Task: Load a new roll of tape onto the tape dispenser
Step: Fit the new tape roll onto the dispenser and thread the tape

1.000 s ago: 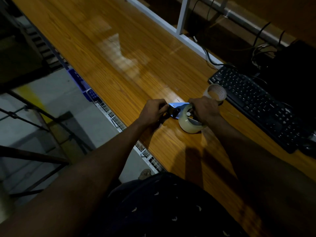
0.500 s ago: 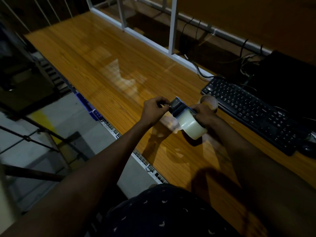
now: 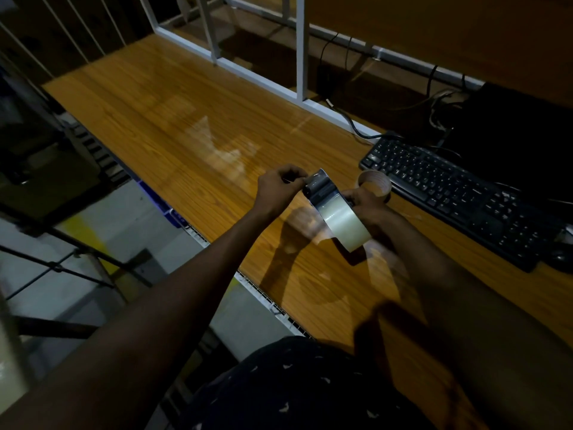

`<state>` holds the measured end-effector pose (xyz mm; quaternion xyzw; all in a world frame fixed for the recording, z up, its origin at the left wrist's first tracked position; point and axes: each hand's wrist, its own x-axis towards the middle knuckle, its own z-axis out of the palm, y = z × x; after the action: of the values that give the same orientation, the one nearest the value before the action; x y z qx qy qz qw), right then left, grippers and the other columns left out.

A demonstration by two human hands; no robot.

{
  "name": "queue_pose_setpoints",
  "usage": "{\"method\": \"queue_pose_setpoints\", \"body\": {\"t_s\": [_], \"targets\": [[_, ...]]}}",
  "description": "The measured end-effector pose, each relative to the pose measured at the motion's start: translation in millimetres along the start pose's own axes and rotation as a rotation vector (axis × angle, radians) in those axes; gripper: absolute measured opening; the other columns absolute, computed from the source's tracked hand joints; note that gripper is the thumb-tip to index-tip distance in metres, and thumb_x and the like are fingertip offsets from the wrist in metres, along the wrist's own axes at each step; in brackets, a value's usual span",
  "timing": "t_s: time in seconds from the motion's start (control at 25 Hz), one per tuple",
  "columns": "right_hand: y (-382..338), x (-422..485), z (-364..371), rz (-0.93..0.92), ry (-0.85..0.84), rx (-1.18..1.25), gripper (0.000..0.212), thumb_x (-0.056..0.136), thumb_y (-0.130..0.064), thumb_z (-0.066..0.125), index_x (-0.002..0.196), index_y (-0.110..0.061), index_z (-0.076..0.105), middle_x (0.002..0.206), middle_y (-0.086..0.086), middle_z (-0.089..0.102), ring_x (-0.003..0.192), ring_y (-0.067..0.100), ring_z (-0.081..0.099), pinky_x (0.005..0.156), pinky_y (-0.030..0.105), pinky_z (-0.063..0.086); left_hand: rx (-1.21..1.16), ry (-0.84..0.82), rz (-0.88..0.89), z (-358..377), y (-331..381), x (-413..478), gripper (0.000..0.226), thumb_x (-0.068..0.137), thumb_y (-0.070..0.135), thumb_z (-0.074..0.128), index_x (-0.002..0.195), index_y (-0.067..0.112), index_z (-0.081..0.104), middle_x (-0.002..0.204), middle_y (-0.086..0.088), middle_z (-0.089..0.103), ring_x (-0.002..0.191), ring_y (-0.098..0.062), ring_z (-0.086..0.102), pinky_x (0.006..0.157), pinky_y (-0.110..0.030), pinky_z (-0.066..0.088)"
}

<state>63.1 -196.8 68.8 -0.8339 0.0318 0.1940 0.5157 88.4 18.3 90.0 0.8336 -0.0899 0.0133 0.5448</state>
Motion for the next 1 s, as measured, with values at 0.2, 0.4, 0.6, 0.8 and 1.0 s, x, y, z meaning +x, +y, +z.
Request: {"method": "queue_pose_setpoints", "body": {"t_s": [0.2,0.4,0.6,0.8,1.0], "targets": [[-4,-9,-1,-0.004,-0.047,-0.001,0.019,0.088,-0.003,0.062,0.096,-0.016,0.073,0.085,0.001,0.072,0.072,0.019,0.067,0.061,0.034,0.051,0.188,-0.161,0.204,-2,8,4,0.012,0.092,0.024,0.063,0.088,0.013,0.063,0.072,0.002,0.068,0.063,-0.003,0.066,0.061,-0.023,0.052],[-2,-11,1,0.011,-0.057,-0.068,0.019,0.088,-0.002,0.061,0.1,-0.011,0.072,0.087,0.002,0.071,0.078,0.023,0.065,0.064,0.036,0.047,0.415,-0.245,0.345,0,7,8,0.024,0.098,0.032,0.05,0.086,0.011,0.055,0.069,-0.006,0.061,0.057,-0.021,0.056,0.054,-0.041,0.047],[7,-9,-2,0.006,-0.047,-0.106,0.023,0.085,-0.004,0.064,0.099,-0.02,0.073,0.094,0.005,0.073,0.086,0.025,0.068,0.071,0.044,0.054,0.598,-0.186,0.463,3,9,5,0.023,0.098,0.027,0.05,0.078,0.018,0.044,0.07,0.0,0.044,0.058,-0.018,0.041,0.054,-0.031,0.029],[13,-11,-2,-0.01,-0.014,-0.128,0.018,0.085,-0.009,0.065,0.1,-0.016,0.073,0.094,0.005,0.073,0.086,0.024,0.068,0.069,0.04,0.053,0.721,-0.101,0.531,8,11,-4,0.018,0.097,0.021,0.052,0.086,0.007,0.057,0.071,-0.004,0.047,0.058,-0.018,0.042,0.05,-0.03,0.032],[11,-14,-3,-0.003,-0.013,-0.099,0.023,0.087,-0.006,0.064,0.106,-0.016,0.072,0.094,0.001,0.072,0.081,0.016,0.066,0.061,0.028,0.047,0.787,-0.049,0.553,8,9,-9,0.023,0.099,0.025,0.051,0.089,0.005,0.055,0.077,-0.011,0.056,0.055,-0.02,0.041,0.045,-0.031,0.032]]}}
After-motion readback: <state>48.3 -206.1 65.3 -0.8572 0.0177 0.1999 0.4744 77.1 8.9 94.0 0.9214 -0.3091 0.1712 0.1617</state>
